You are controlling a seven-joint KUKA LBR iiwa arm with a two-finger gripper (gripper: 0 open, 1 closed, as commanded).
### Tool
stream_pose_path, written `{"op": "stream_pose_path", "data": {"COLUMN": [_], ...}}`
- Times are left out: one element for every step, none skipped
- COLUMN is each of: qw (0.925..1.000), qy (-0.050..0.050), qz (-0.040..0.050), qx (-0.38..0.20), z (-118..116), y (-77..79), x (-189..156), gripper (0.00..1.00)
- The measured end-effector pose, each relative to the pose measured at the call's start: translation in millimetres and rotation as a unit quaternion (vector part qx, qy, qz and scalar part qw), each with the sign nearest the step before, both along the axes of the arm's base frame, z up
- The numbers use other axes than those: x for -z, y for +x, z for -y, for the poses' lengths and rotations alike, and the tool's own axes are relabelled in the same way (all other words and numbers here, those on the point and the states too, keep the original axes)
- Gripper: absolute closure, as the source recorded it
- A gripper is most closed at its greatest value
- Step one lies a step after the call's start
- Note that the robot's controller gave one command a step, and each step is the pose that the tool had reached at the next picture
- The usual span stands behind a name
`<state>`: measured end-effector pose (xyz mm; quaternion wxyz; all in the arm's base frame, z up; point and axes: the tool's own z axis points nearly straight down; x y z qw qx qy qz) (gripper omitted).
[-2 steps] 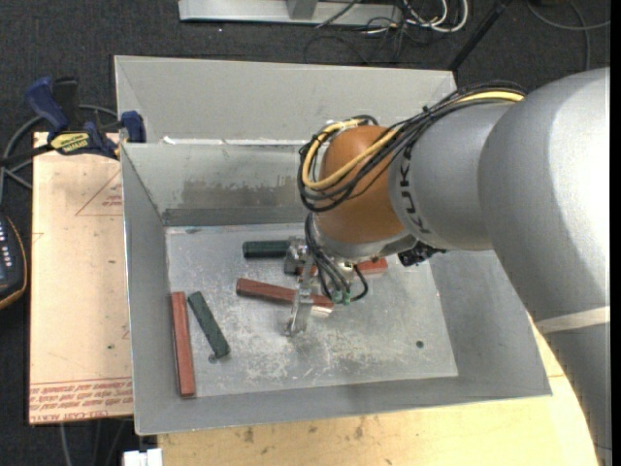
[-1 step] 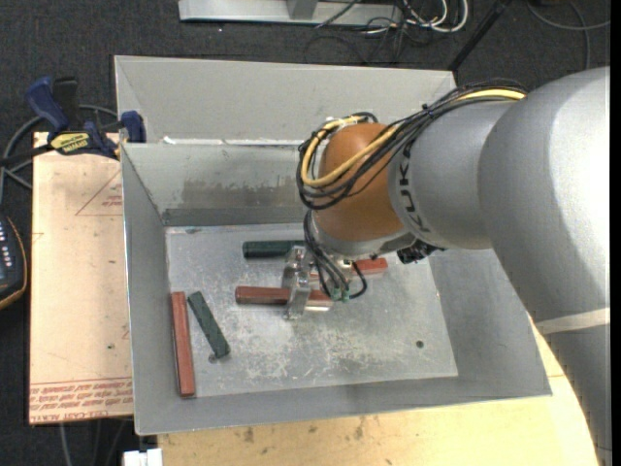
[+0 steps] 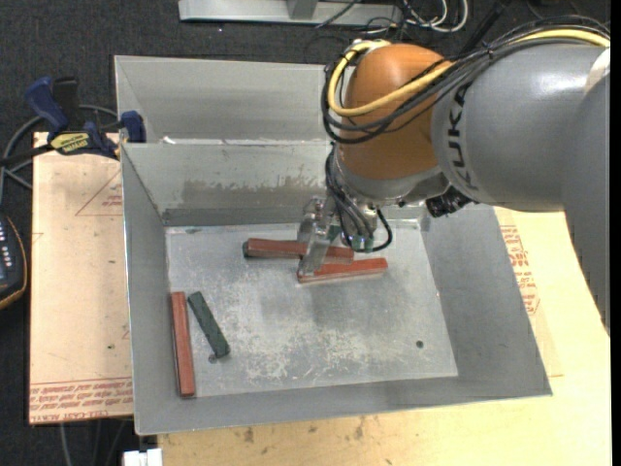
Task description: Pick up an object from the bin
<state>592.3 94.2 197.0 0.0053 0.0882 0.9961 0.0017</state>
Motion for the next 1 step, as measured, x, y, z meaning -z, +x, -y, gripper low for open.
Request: {"op": "stream_pose_path", "data": {"qw": [1.0000], "qy": [0.000], "qz": [0.0010], "qx": [0.003], "z": [19.7], "y": [15.5], "x": [-152.6], "gripper": [1.00]}}
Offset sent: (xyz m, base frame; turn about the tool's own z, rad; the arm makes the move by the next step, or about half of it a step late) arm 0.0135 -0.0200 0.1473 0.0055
